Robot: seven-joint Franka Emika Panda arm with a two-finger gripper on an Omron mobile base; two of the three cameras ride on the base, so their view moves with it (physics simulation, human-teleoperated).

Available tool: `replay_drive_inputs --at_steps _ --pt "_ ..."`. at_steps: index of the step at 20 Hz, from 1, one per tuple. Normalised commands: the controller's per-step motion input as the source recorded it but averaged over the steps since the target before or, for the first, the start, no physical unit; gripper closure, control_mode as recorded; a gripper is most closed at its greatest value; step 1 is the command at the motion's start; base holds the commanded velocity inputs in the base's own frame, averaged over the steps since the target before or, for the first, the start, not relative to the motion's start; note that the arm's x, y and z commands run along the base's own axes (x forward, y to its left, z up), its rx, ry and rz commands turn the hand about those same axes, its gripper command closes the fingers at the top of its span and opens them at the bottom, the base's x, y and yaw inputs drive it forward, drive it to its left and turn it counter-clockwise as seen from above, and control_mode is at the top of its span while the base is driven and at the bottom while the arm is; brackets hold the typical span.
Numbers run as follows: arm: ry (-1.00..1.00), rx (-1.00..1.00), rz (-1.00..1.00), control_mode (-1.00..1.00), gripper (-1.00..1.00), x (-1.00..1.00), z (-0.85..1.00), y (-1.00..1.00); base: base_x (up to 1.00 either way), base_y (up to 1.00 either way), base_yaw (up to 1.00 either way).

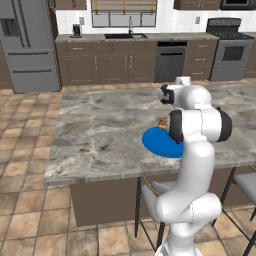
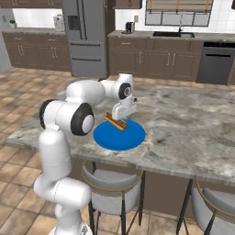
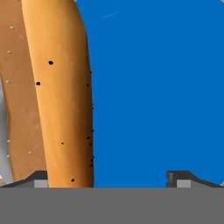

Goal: Move the hot dog bun to the plate on the dining table and place the condiment next to that plate. Then navigate to the fridge and take the sausage and place it on the plate as well.

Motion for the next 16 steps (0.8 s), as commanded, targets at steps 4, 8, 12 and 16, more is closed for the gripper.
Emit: replay_drive_inputs --at_steps 4,8,12,16 --pt "0.0 0.0 0.04 -1.0 -1.0 -0.08 -0.12 0.01 0.0 0.0 0.0" --pt "-0.01 0.0 0.08 -1.0 -1.0 0.0 -0.56 0.0 0.0 0.0 0.0" --pt "-0.01 -0.01 0.1 -1.0 -1.0 0.0 -0.47 0.0 0.0 0.0 0.0" --pt "-0.04 0.0 0.08 -1.0 -1.0 0.0 -0.25 0.0 0.0 0.0 0.0"
